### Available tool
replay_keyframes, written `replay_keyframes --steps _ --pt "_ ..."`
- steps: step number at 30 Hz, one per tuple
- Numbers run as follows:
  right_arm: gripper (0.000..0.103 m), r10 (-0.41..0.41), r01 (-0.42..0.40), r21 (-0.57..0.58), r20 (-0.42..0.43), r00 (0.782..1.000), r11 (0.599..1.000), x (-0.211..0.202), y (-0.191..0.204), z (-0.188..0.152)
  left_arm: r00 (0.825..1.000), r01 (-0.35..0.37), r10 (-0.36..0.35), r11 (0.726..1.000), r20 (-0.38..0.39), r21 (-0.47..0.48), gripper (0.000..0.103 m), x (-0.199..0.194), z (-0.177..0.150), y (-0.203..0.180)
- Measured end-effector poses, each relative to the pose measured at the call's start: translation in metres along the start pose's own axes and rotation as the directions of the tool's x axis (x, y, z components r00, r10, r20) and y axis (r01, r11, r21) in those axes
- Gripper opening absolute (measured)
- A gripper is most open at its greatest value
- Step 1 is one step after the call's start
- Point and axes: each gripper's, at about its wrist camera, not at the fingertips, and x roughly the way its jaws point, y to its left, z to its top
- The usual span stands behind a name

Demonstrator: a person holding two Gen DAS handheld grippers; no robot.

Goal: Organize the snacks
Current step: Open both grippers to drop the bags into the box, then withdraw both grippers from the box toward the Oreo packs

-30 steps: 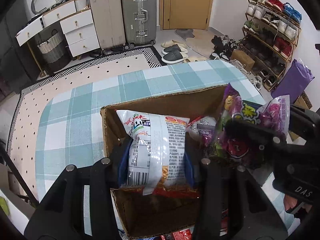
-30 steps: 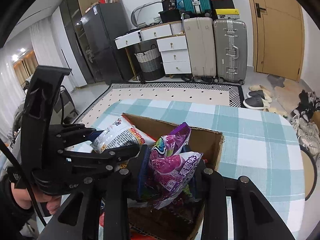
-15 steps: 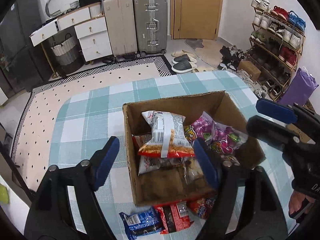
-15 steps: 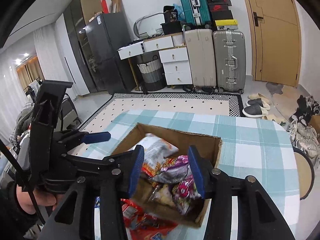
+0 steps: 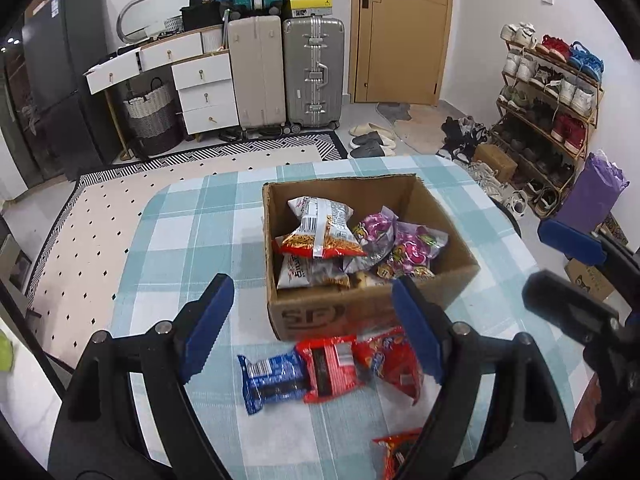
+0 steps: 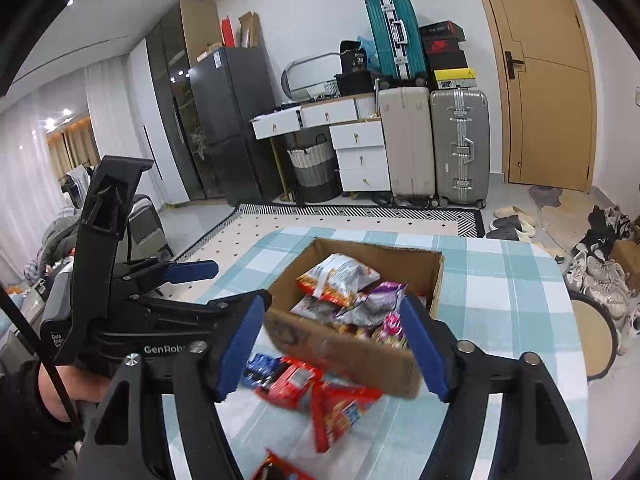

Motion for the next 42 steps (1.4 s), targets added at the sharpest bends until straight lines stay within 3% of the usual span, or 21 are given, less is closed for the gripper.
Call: replay_keyframes --steps 3,9,12,14,17,22,29,36,42 --pt "0.074 -0.002 0.001 0.016 0.056 0.998 1.000 -0.027 0.008 -0.018 0.997 -0.046 0.047 0.999 0.060 -0.021 0.082 -0.028 -0.013 0.001" --pt "0.077 0.032 -0.037 0.053 0.101 0.994 0.998 -0.063 0.020 -0.047 0.983 -0.063 0.076 0.995 0.167 -0.082 0.089 -0.077 -0.036 0.015" --pt "0.077 0.041 -0.048 0.068 0.107 0.993 0.997 -0.073 0.025 -0.061 0.969 -0.085 0.107 0.991 0.223 -0.107 0.103 -0.096 -0.053 0.021" --pt "0.077 0.046 -0.055 0.072 0.116 0.992 0.996 -0.078 0.029 -0.071 0.958 -0.104 0.130 0.988 0.255 -0.113 0.103 -0.109 -0.067 0.022" --pt "0.078 0.037 -0.046 0.067 0.118 0.992 0.997 -0.082 0.034 -0.085 0.959 -0.105 0.131 0.988 0.253 -0.114 0.103 -0.115 -0.085 0.025" --pt "0.090 0.053 -0.060 0.070 0.103 0.993 0.996 -0.081 0.041 -0.113 0.956 -0.101 0.132 0.986 0.262 -0.129 0.103 -0.118 -0.120 0.025" --pt "0.101 0.057 -0.059 0.083 0.032 0.998 0.995 -0.071 0.049 -0.150 0.977 -0.081 0.108 0.986 0.182 -0.148 0.103 -0.092 -0.153 0.027" --pt "0.101 0.081 -0.071 0.129 -0.072 0.994 0.989 -0.042 0.045 -0.167 0.982 -0.071 0.099 0.982 0.160 -0.176 0.103 -0.066 -0.178 0.040" --pt "0.101 0.059 -0.033 0.151 -0.173 0.983 0.988 -0.007 0.042 -0.177 0.988 -0.059 0.085 0.979 0.128 -0.196 0.103 -0.049 -0.188 0.047"
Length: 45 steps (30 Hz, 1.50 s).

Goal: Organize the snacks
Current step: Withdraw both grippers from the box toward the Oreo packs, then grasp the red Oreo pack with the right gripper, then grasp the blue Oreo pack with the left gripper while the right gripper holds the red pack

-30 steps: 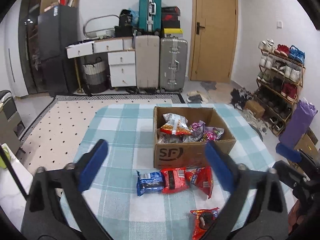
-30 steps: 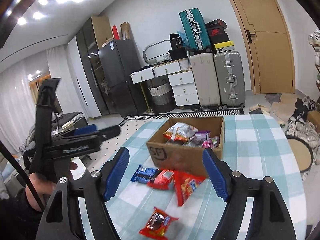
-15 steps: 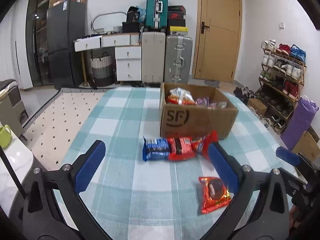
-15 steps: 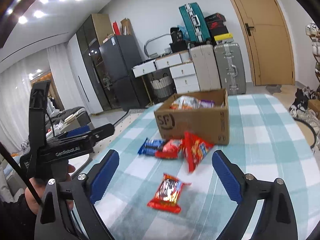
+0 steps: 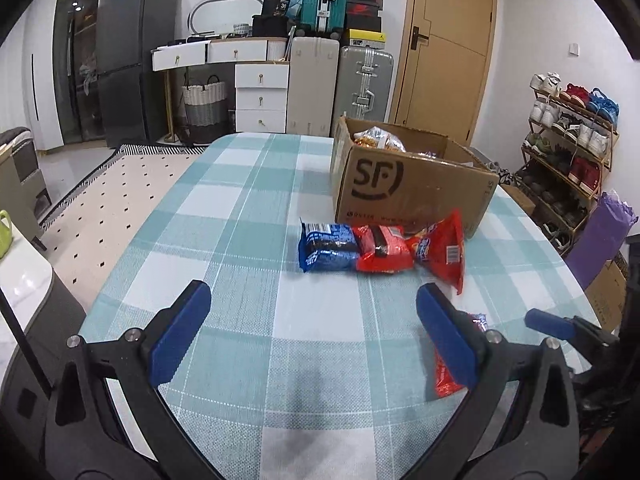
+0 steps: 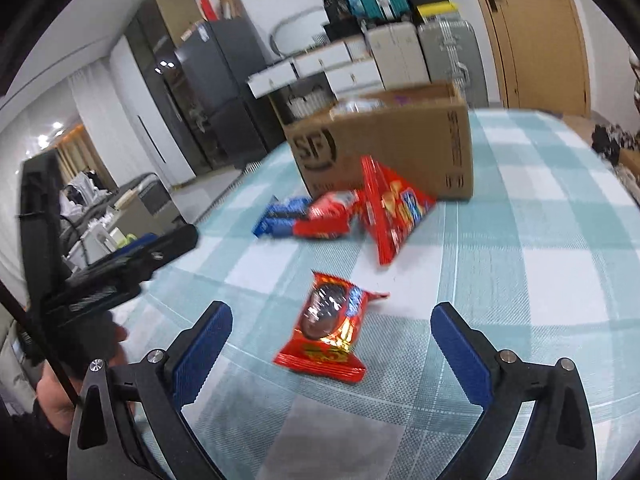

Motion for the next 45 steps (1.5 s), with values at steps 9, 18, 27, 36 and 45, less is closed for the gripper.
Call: replay_keyframes --steps 9,18,27,36,45 --pt "0.100 0.007 -0.006 0.012 -0.100 0.995 1.000 0.041 0.001 0.001 1.000 0.004 -0.004 1.000 -0.016 -0.013 0.103 0.004 -0.010 0.006" --pt "0.078 -0.050 0.042 -0.059 -0.150 0.987 0.997 0.068 0.020 0.007 0.998 0.015 -0.018 0.998 -0.053 -0.056 0.103 0.001 -0.013 0.019" --pt "0.042 -0.059 0.048 -0.072 -0.154 0.986 0.996 0.082 0.026 0.012 0.998 0.009 -0.013 0.998 -0.065 -0.066 0.103 0.004 -0.014 0.023" --pt "0.041 0.001 -0.012 -0.078 -0.137 0.991 0.997 0.070 0.023 0.009 0.996 0.019 -0.026 0.997 -0.088 -0.079 0.103 0.005 -0.016 0.025" --pt "0.041 0.029 -0.032 -0.049 -0.044 0.999 0.998 0.026 0.014 -0.002 0.989 0.048 -0.057 0.996 -0.136 -0.070 0.103 0.023 -0.008 0.021"
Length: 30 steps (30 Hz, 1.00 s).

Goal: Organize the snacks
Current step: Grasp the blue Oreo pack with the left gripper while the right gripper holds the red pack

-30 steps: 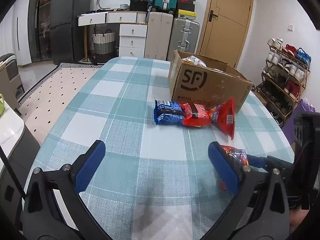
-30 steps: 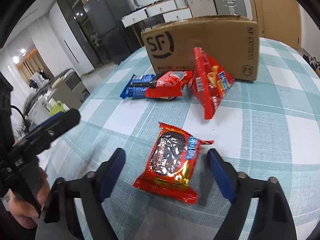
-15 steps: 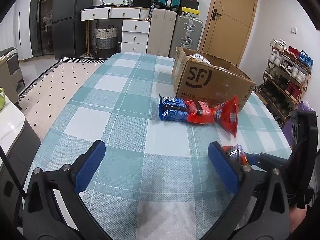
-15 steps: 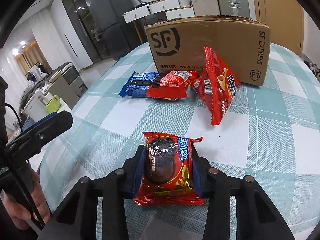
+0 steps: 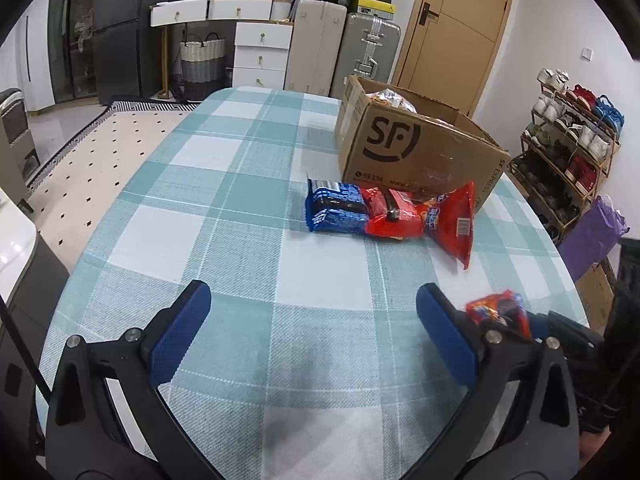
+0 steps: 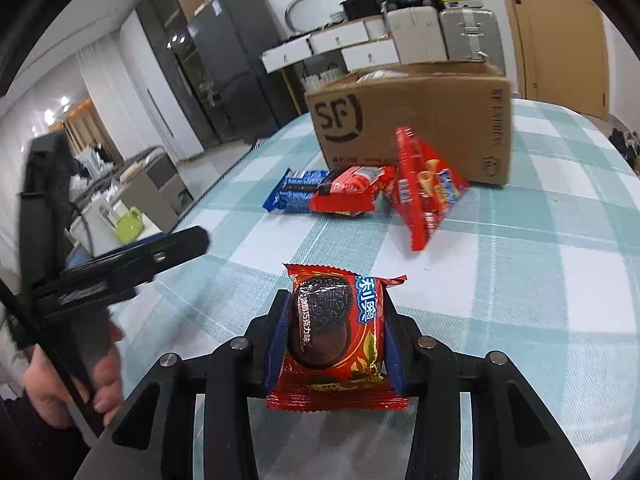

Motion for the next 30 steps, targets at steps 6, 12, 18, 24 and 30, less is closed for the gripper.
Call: replay_keyframes --steps 6,12,18,24,30 --pt "0.041 -0.006 0.004 0.049 0.052 0.999 0.999 -0.033 -0.011 -0.010 0.999 0.001 0.000 0.999 -0.046 0.034 0.102 0.022 0.018 -0.006" --pt "0.041 -0.003 -0.006 0.091 0.102 0.995 0.996 -0.058 -0.022 -0.013 0.994 0.008 -0.006 1.000 -0.105 0.025 0.102 0.053 0.039 -0.004" --pt "0.041 0.000 -0.020 0.132 0.145 0.989 0.991 -0.078 -0.033 -0.010 0.983 -0.116 0.129 0.988 -0.133 0.103 0.100 0.093 0.062 -0.009" --pt "0.041 -0.020 -0.005 0.150 0.162 0.987 0.989 -0.090 -0.043 -0.006 0.980 -0.042 0.047 0.999 -0.192 0.031 0.097 0.121 0.081 -0.006" --pt "0.041 -0.028 0.003 0.166 0.143 0.989 0.986 -0.086 -0.049 -0.006 0.967 -0.027 0.034 0.999 -0.251 0.030 0.097 0.145 0.084 -0.016"
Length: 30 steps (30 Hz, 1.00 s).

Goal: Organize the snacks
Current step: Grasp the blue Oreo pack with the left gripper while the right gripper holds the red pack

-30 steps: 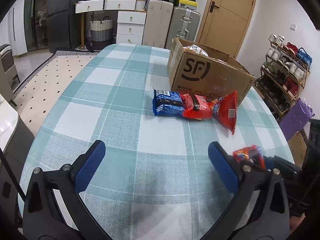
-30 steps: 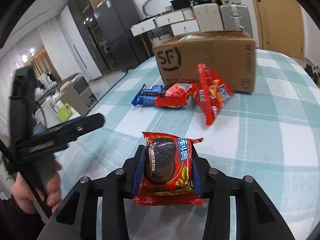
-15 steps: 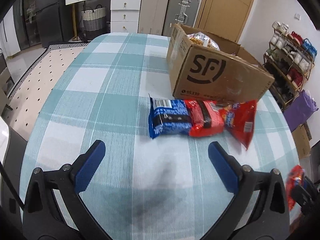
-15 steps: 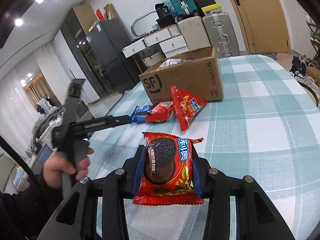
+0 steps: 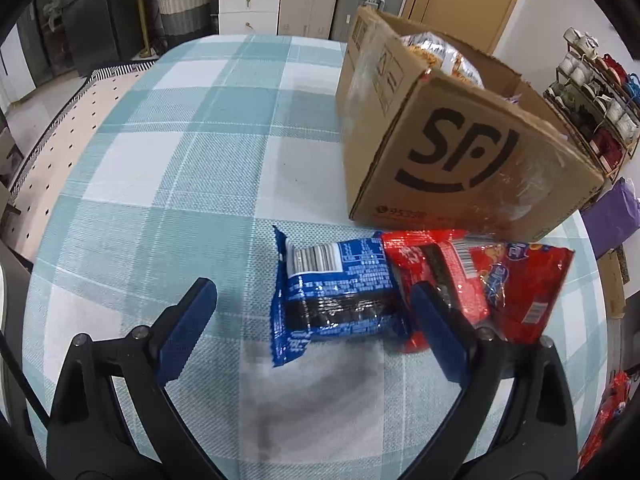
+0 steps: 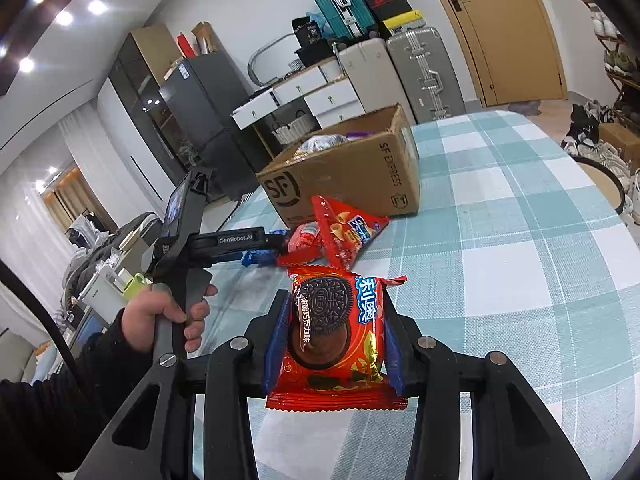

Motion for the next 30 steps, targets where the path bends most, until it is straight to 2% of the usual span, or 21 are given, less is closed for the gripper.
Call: replay_keyframes --steps 8,16,18,20,21,23,25,30 --pt "0.041 -0.007 0.007 -0.002 -0.009 1.000 1.000 0.001 0.000 0.003 0.998 -0.066 0.066 0.997 0.011 0.032 0.099 0.017 0.009 -0.008" --pt "0.041 -0.003 0.003 -0.002 -0.017 1.000 1.000 0.003 0.004 0.004 0.994 -0.111 0.109 0.990 0.030 0.084 0.100 0.019 0.003 -0.008" --pt "0.041 0.001 -0.001 -0.002 -0.014 1.000 1.000 0.002 0.005 0.005 0.994 -0.101 0.098 0.991 0.045 0.089 0.098 0.016 -0.001 -0.006" --pt "0.041 0.001 -0.002 -0.009 -0.010 1.000 1.000 0.000 0.008 0.005 0.995 -0.094 0.089 0.991 0.047 0.099 0.094 0.013 -0.003 -0.004" --pt "0.041 0.003 -0.003 -0.011 -0.008 1.000 1.000 -0.001 0.010 0.005 0.995 -0.091 0.086 0.991 0.049 0.103 0.088 0.011 -0.004 -0.003" --pt "0.042 0.007 -0.007 -0.012 -0.005 1.000 1.000 -0.002 0.010 0.005 0.995 -0.083 0.077 0.990 0.056 0.111 0.072 0.006 -0.005 -0.001" --pt "0.041 0.012 -0.012 -0.013 -0.003 1.000 1.000 -0.003 0.013 0.004 0.996 -0.078 0.071 0.990 0.061 0.114 0.051 0.000 -0.008 0.002" --pt "0.042 0.025 -0.025 -0.026 0.004 1.000 0.999 -0.007 0.020 0.003 0.997 -0.045 0.037 0.992 0.071 0.115 0.043 -0.007 -0.014 0.009"
